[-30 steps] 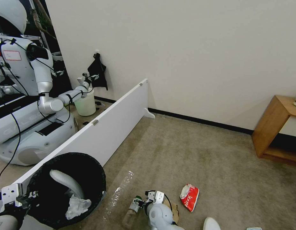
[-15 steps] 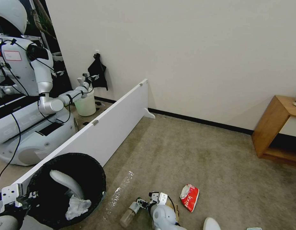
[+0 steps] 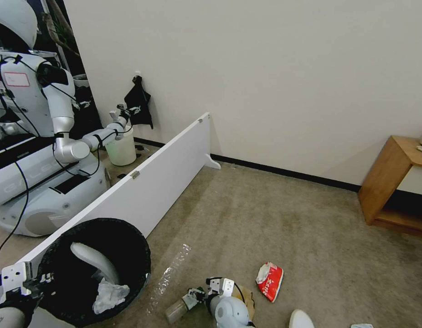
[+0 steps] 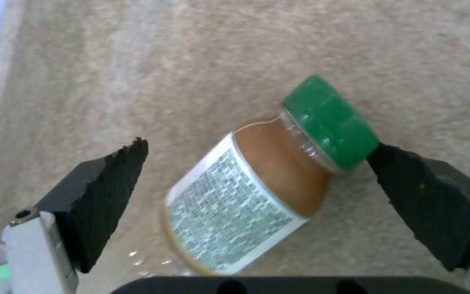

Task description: Pick up the trash bin, then pick up the garbage from the floor and place it into the trash bin.

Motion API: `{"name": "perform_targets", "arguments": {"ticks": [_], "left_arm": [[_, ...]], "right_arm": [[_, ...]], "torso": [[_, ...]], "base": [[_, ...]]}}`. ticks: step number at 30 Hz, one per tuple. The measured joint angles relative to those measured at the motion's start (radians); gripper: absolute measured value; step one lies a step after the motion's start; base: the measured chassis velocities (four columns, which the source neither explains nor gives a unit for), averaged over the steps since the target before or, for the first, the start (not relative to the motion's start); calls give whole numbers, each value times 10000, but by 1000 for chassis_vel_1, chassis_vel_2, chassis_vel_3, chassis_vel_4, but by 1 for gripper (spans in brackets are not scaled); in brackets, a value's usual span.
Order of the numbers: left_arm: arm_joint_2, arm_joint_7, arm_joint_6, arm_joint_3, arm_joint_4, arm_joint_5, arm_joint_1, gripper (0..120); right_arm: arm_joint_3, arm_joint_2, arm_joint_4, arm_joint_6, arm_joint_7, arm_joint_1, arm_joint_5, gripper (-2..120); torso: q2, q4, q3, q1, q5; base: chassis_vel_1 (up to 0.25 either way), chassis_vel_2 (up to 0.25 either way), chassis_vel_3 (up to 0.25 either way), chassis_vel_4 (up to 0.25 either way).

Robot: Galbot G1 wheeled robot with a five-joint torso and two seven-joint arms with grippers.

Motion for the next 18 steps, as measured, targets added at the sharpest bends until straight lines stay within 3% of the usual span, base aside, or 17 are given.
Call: {"name": "perform_targets", "arguments": {"ticks": [18], "left_arm": [[64, -24, 4, -13, -20, -46, -63, 3]], "right_arm": [[-224, -3, 154, -40, 55, -39, 89, 100]], "torso": [[0, -3, 0, 0, -2]], "base": [[0, 0, 0, 0]]}}
